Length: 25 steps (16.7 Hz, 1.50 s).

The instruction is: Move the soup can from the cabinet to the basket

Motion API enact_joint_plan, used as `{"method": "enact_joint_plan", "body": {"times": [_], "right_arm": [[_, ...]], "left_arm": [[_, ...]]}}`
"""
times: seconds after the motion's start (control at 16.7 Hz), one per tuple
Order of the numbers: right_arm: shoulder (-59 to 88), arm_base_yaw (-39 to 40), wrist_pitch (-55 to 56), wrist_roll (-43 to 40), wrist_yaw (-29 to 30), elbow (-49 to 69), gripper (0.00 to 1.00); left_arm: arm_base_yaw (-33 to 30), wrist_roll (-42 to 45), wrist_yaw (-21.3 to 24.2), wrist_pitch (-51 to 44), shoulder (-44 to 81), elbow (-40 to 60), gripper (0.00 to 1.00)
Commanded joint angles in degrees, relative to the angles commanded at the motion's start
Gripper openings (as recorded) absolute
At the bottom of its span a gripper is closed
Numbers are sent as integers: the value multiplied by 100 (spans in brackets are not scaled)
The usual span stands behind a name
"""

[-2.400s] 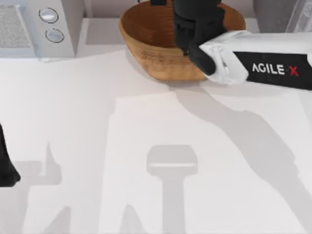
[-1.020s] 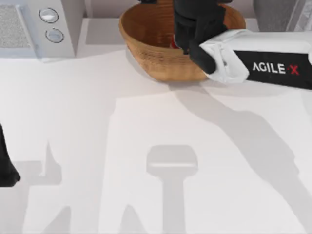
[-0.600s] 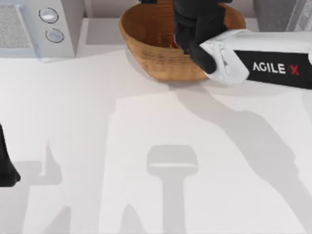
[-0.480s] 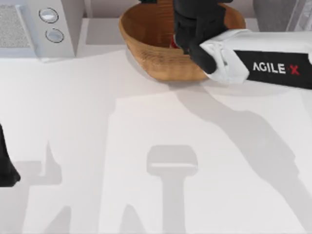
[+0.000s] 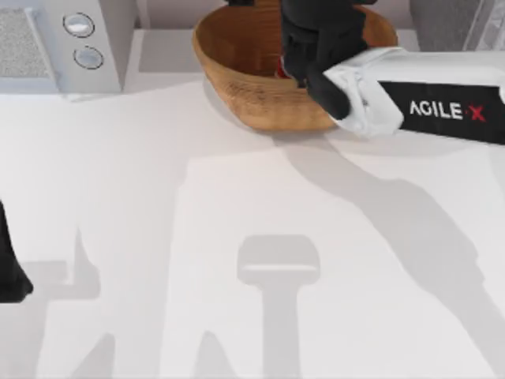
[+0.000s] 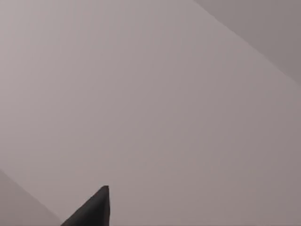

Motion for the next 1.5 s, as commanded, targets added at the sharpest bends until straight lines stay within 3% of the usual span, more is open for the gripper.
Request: {"method": "enact_joint_plan", "body": {"times": [0.42,1.02,1.5], "right_arm": [[-1674,-850,-947,-6,-707,-1457,100],[-8053,-2646,-2887,-37,-2349,-5628,100],[-11955,-3320,-3440,-86,-3326,-8513,100]], "left_arm": [[0,0,0,0,0,0,100],[0,0,0,0,0,0,100],[0,0,0,0,0,0,100]]}}
